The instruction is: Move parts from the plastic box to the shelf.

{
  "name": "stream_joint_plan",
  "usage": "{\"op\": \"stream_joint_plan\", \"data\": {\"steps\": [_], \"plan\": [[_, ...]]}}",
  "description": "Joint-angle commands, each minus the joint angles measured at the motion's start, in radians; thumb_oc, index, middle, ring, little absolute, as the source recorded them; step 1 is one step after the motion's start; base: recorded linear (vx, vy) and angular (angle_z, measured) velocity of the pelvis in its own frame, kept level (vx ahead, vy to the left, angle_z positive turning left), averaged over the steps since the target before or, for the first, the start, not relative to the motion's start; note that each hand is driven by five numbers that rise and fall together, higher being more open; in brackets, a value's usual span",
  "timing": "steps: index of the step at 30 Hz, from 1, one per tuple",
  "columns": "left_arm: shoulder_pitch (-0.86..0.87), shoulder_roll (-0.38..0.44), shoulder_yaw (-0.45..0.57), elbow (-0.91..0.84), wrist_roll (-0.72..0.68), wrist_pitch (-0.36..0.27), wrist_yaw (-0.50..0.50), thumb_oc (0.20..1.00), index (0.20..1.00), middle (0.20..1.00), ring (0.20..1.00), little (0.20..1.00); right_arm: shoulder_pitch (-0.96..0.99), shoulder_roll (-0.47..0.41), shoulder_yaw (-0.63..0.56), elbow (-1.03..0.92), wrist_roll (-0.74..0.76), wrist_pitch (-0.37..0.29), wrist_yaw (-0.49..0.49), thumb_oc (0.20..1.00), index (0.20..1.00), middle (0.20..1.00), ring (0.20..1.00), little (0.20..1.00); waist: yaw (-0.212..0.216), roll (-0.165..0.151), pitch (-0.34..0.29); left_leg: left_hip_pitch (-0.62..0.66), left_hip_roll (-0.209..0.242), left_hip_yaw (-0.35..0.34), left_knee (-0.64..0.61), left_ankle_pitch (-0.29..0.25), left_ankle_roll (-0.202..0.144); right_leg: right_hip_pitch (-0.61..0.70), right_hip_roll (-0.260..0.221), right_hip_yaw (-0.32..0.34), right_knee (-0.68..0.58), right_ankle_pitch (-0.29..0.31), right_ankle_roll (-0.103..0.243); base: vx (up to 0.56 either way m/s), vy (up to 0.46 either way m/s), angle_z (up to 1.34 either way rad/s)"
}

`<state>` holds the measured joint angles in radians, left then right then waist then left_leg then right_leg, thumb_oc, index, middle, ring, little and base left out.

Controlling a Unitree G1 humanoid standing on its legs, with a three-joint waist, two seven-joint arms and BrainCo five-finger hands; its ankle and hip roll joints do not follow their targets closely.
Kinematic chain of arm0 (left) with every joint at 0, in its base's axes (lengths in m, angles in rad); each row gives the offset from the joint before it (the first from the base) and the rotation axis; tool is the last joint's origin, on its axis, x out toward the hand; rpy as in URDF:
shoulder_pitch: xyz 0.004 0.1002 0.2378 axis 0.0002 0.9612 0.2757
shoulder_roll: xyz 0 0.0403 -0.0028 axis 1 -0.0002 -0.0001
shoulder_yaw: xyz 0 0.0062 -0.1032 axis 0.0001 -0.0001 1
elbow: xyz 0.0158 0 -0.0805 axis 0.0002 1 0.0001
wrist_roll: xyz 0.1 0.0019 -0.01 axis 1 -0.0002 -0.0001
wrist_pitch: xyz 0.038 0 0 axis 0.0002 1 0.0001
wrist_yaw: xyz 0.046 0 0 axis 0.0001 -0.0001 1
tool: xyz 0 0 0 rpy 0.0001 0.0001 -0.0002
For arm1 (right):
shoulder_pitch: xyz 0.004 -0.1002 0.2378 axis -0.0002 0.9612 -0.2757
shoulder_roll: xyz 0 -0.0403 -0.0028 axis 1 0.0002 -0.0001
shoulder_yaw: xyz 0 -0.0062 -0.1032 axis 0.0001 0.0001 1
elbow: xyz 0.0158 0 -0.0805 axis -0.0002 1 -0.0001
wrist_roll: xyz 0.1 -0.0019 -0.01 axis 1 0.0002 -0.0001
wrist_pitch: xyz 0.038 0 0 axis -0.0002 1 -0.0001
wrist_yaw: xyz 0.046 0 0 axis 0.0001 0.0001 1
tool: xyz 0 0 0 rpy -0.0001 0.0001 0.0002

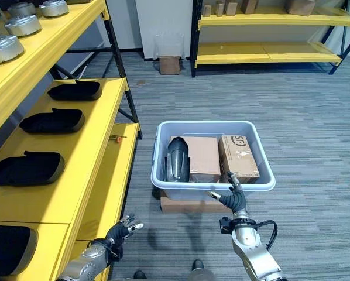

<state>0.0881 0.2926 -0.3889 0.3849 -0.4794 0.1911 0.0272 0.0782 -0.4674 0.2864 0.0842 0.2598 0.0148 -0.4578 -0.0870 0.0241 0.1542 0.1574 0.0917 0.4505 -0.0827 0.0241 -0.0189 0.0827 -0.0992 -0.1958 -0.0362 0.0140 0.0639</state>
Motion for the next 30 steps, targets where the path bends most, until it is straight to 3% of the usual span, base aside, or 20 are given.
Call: {"op": "stream_joint_plan", "data": {"steps": [1, 2, 3, 5, 6, 7, 8, 9, 10, 16, 19, 20, 25, 28, 30], "plan": [[-0.046, 0.025, -0.011, -0.032, 0.054, -0.023, -0.053, 1.000, 1.000, 1.000, 1.000, 1.000, -0.097, 0.035, -0.013, 0.040, -0.054, -0.040, -0.086, 1.000, 1.000, 1.000, 1.000, 1.000, 0.026, -0.044, 0.004, -0.020, 0.021, -0.045, 0.162, -0.108, 0.002, 0.019, -0.022, -0.056, 0.118, -0.078, 0.013, 0.02, 0.009, -0.20], [-0.076, 0.037, -0.034, -0.031, 0.063, -0.010, -0.057, 1.000, 1.000, 1.000, 1.000, 1.000, -0.142, 0.043, -0.007, 0.120, -0.084, -0.010, -0.096, 1.000, 1.000, 1.000, 1.000, 1.000, 0.041, -0.047, 0.014, -0.012, 0.016, -0.051, 0.173, -0.117, 0.020, -0.032, -0.053, -0.084, 0.232, -0.072, 0.038, 0.03, -0.014, -0.20], [-0.079, 0.039, -0.036, -0.032, 0.062, -0.007, -0.057, 1.000, 1.000, 1.000, 1.000, 1.000, -0.146, 0.044, -0.007, 0.127, -0.088, -0.003, -0.098, 1.000, 1.000, 1.000, 1.000, 1.000, 0.043, -0.048, 0.016, -0.012, 0.014, -0.052, 0.174, -0.119, 0.022, -0.038, -0.057, -0.085, 0.239, -0.068, 0.041, 0.09, -0.118, -0.29], [-0.102, 0.065, -0.042, -0.055, 0.049, 0.013, -0.071, 1.000, 1.000, 1.000, 1.000, 1.000, -0.183, 0.061, 0.001, 0.223, -0.092, 0.007, -0.109, 1.000, 1.000, 1.000, 1.000, 1.000, 0.074, -0.054, 0.033, 0.000, 0.026, -0.060, 0.189, -0.130, 0.024, -0.049, -0.144, -0.103, 0.192, 0.013, 0.087, 0.10, -0.283, -0.42], [-0.105, 0.069, -0.043, -0.058, 0.042, 0.017, -0.071, 1.000, 1.000, 1.000, 1.000, 1.000, -0.188, 0.063, 0.003, 0.231, -0.093, 0.006, -0.110, 1.000, 1.000, 1.000, 1.000, 1.000, 0.077, -0.055, 0.035, -0.002, 0.028, -0.062, 0.193, -0.133, 0.025, -0.049, -0.152, -0.104, 0.182, 0.025, 0.092, 0.09, -0.408, -0.27], [-0.119, 0.084, -0.046, -0.066, 0.018, 0.013, -0.076, 1.000, 1.000, 1.000, 1.000, 1.000, -0.209, 0.075, 0.009, 0.263, -0.103, 0.000, -0.105, 1.000, 1.000, 1.000, 1.000, 1.000, 0.088, -0.059, 0.051, -0.005, 0.036, -0.076, 0.219, -0.162, 0.029, -0.092, -0.217, -0.083, 0.181, 0.125, 0.128, 0.06, -0.269, -0.09], [-0.120, 0.087, -0.046, -0.067, 0.015, 0.012, -0.077, 1.000, 1.000, 1.000, 1.000, 1.000, -0.211, 0.076, 0.010, 0.265, -0.105, -0.001, -0.104, 1.000, 1.000, 1.000, 1.000, 1.000, 0.088, -0.059, 0.053, -0.006, 0.037, -0.077, 0.223, -0.165, 0.029, -0.098, -0.222, -0.080, 0.184, 0.133, 0.131, 0.10, -0.450, -0.19], [-0.119, 0.099, -0.044, -0.071, -0.018, 0.001, -0.090, 1.000, 1.000, 1.000, 1.000, 1.000, -0.216, 0.073, 0.004, 0.274, -0.128, -0.008, -0.082, 1.000, 1.000, 1.000, 1.000, 1.000, 0.090, -0.052, 0.065, -0.015, 0.076, -0.060, 0.240, -0.164, 0.013, -0.098, -0.223, -0.092, 0.167, 0.105, 0.135, 0.09, -0.446, -0.17], [-0.108, 0.093, -0.036, -0.075, -0.019, -0.002, -0.068, 1.000, 1.000, 1.000, 1.000, 1.000, -0.215, 0.068, 0.005, 0.268, -0.130, -0.006, -0.068, 1.000, 1.000, 1.000, 1.000, 1.000, 0.092, -0.050, 0.071, -0.032, 0.106, -0.044, 0.256, -0.155, -0.001, -0.086, -0.210, -0.105, 0.149, 0.077, 0.130, 0.08, -0.456, -0.17], [-0.084, 0.069, -0.027, -0.089, -0.028, -0.030, -0.079, 1.000, 1.000, 1.000, 1.000, 1.000, -0.197, 0.024, 0.007, 0.204, -0.178, 0.005, -0.048, 1.000, 1.000, 1.000, 1.000, 1.000, 0.081, -0.046, 0.077, -0.070, 0.180, -0.020, 0.261, -0.101, -0.044, -0.067, -0.158, -0.119, 0.131, 0.019, 0.082, 0.03, -0.231, -0.02], [-0.072, 0.064, -0.028, -0.079, 0.002, -0.036, -0.085, 1.000, 1.000, 1.000, 1.000, 1.000, -0.195, -0.001, 0.012, 0.216, -0.200, -0.015, -0.042, 1.000, 1.000, 1.000, 1.000, 1.000, 0.073, -0.040, 0.072, -0.064, 0.222, -0.017, 0.234, -0.060, -0.067, -0.060, -0.137, -0.128, 0.143, -0.012, 0.055, 0.09, -0.219, -0.16], [-0.072, 0.065, -0.030, -0.072, 0.023, -0.039, -0.092, 1.000, 1.000, 1.000, 1.000, 1.000, -0.204, -0.017, 0.014, 0.221, -0.231, -0.029, -0.040, 1.000, 1.000, 1.000, 1.000, 1.000, 0.069, -0.032, 0.076, -0.070, 0.254, -0.022, 0.225, -0.017, -0.089, -0.069, -0.122, -0.137, 0.167, -0.036, 0.037, 0.04, -0.211, -0.02], [-0.088, 0.066, -0.035, -0.053, 0.027, -0.059, -0.081, 1.000, 1.000, 1.000, 1.000, 1.000, -0.245, -0.063, 0.023, 0.247, -0.270, -0.055, -0.047, 1.000, 1.000, 1.000, 1.000, 1.000, 0.062, -0.015, 0.097, -0.080, 0.299, -0.035, 0.239, 0.042, -0.118, -0.120, -0.096, -0.140, 0.248, -0.089, 0.000, 0.03, -0.193, -0.04], [-0.095, 0.063, -0.022, -0.031, 0.021, -0.054, -0.066, 1.000, 1.000, 1.000, 1.000, 1.000, -0.241, -0.086, 0.032, 0.245, -0.324, -0.119, 0.030, 1.000, 1.000, 1.000, 1.000, 1.000, 0.051, -0.002, 0.103, -0.090, 0.330, -0.047, 0.274, 0.098, -0.137, -0.143, -0.063, -0.132, 0.306, -0.138, -0.033, 0.11, -0.267, -0.05], [-0.097, 0.061, -0.014, -0.014, 0.004, -0.052, -0.047, 1.000, 1.000, 1.000, 1.000, 1.000, -0.233, -0.095, 0.036, 0.232, -0.328, -0.121, 0.057, 1.000, 1.000, 1.000, 1.000, 1.000, 0.046, -0.002, 0.100, -0.093, 0.343, -0.045, 0.295, 0.120, -0.145, -0.146, -0.052, -0.132, 0.315, -0.151, -0.045, 0.11, -0.258, 0.00]]}}
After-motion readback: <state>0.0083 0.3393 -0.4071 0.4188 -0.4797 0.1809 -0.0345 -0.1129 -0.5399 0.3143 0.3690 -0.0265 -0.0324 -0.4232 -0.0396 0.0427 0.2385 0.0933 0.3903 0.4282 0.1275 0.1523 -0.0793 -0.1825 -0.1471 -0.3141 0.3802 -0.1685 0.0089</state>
